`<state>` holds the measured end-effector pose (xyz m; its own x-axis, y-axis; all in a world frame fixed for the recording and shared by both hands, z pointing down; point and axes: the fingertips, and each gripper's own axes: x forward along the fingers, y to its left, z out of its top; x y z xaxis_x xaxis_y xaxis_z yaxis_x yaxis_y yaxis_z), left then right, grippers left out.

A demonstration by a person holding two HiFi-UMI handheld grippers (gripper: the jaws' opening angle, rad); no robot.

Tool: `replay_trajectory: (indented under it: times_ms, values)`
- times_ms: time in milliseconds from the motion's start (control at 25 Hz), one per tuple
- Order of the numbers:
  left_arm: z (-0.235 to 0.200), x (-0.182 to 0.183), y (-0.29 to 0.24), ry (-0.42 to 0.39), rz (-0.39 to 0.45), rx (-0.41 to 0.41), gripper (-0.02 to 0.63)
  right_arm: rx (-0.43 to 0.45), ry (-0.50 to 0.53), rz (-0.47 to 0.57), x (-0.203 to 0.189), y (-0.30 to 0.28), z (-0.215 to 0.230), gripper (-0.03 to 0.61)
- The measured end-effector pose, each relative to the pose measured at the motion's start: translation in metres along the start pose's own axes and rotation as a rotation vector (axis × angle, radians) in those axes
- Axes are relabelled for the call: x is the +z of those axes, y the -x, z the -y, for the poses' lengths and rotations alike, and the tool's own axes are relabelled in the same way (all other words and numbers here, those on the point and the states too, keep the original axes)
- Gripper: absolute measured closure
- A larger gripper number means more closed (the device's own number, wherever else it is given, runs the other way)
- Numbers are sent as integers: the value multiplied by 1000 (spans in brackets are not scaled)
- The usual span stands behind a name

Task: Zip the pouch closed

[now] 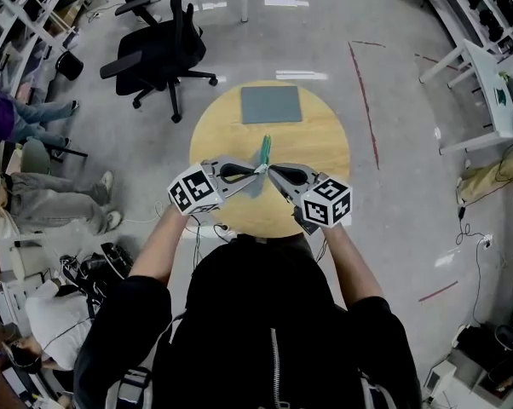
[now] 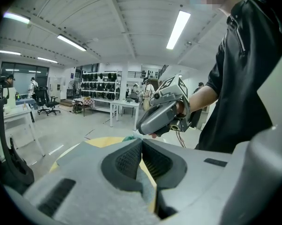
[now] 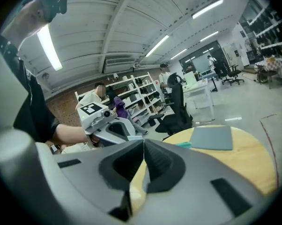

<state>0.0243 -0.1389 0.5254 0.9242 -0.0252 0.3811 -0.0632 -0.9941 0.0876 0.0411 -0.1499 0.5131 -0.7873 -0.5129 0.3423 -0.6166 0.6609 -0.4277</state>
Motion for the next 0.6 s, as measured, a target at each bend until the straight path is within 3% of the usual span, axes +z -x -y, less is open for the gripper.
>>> replay_trajectory:
  times_ms: [600]
  values:
    - [17, -8, 0, 10, 1, -25, 611, -68, 69, -90, -17, 5, 7, 570]
